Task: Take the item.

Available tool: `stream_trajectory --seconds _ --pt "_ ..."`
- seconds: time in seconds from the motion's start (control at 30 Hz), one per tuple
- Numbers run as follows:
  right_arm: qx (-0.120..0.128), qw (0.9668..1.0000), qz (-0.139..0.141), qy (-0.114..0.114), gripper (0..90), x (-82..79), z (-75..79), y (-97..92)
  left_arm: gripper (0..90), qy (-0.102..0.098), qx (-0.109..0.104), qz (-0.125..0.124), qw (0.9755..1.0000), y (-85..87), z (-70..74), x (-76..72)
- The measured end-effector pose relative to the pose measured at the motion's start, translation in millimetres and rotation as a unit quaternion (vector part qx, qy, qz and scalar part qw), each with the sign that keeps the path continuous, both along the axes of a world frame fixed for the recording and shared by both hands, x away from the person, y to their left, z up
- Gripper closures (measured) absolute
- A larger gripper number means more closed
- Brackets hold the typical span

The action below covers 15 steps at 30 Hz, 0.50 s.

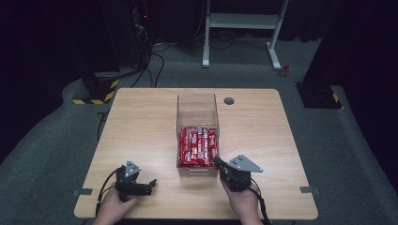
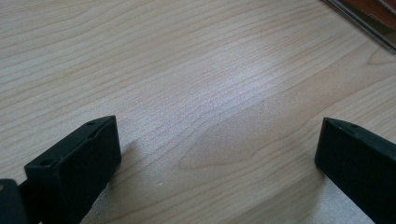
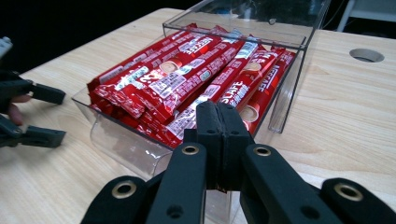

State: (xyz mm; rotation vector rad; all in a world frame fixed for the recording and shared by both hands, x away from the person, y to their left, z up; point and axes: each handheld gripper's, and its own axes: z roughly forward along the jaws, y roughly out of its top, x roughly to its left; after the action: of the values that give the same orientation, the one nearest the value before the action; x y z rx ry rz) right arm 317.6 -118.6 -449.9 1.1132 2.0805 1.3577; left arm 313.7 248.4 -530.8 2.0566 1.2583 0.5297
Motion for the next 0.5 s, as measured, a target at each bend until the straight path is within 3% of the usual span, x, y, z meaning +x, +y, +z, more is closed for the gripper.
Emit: stream_trajectory --seconds 0.5 --pt "0.021 0.9997 0.009 -0.002 89.9 -2.0 4.7 -11.6 0.6 0.002 -0.001 0.0 1.0 -0.3 0.0 -0.8"
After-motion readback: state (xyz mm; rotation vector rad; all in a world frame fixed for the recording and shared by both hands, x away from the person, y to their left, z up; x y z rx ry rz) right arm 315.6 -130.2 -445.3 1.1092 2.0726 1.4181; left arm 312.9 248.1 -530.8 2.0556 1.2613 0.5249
